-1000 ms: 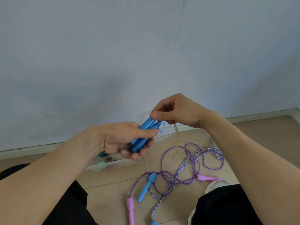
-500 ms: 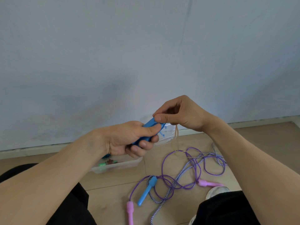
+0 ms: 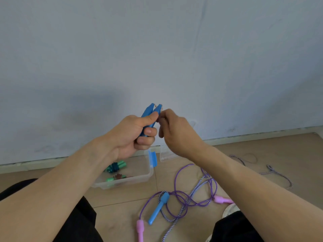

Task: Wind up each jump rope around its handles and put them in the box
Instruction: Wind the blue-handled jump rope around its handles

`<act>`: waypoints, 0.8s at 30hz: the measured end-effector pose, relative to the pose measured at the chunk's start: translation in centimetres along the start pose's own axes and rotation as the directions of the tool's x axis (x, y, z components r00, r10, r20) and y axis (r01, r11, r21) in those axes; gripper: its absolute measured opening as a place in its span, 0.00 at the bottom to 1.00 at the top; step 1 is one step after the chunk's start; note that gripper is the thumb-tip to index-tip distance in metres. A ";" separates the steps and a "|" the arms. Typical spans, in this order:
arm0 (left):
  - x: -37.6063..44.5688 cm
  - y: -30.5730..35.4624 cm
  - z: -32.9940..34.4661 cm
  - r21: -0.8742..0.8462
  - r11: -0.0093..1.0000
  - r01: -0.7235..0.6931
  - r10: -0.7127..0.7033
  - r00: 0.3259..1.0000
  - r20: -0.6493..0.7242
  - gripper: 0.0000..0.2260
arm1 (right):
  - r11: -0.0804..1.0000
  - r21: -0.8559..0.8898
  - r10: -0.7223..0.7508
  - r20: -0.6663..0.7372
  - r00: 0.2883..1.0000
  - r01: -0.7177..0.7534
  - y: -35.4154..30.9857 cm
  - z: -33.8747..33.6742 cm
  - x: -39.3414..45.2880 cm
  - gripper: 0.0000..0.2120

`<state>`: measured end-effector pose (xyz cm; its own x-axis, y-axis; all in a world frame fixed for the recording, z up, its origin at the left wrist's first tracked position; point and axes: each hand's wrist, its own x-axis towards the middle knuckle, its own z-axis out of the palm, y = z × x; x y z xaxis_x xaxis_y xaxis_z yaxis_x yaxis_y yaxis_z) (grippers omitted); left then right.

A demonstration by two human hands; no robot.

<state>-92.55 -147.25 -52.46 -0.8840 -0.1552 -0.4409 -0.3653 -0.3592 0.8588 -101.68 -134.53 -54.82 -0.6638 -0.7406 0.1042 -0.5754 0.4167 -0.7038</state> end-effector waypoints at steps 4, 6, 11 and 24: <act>0.5 -0.8 -0.6 0.437 0.898 0.044 0.030 0.987 -0.160 0.06 | 0.930 -0.335 -0.075 0.231 0.970 0.151 0.8 0.4 -0.4 0.05; 0.7 -1.4 -1.1 0.698 0.712 0.074 0.076 0.981 -0.180 0.10 | 0.857 -0.457 -0.087 0.330 0.940 0.240 0.7 -0.2 -0.6 0.05; 0.4 -2.9 -1.2 0.999 0.038 0.001 -0.054 0.999 0.001 0.07 | 0.798 -0.434 -0.239 0.408 0.881 0.418 -0.8 -0.8 -0.8 0.08; -1.9 -0.9 0.9 0.497 0.859 -0.126 -0.125 0.889 0.441 0.24 | 0.933 0.339 0.003 0.322 0.947 -0.119 0.3 -3.2 0.0 0.20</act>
<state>-90.86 -145.83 -52.14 -0.8686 0.3130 -0.3842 -0.3474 0.1681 0.9225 -103.33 -132.69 -52.75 -0.4763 -0.8696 -0.1303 -0.2961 0.2982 -0.9074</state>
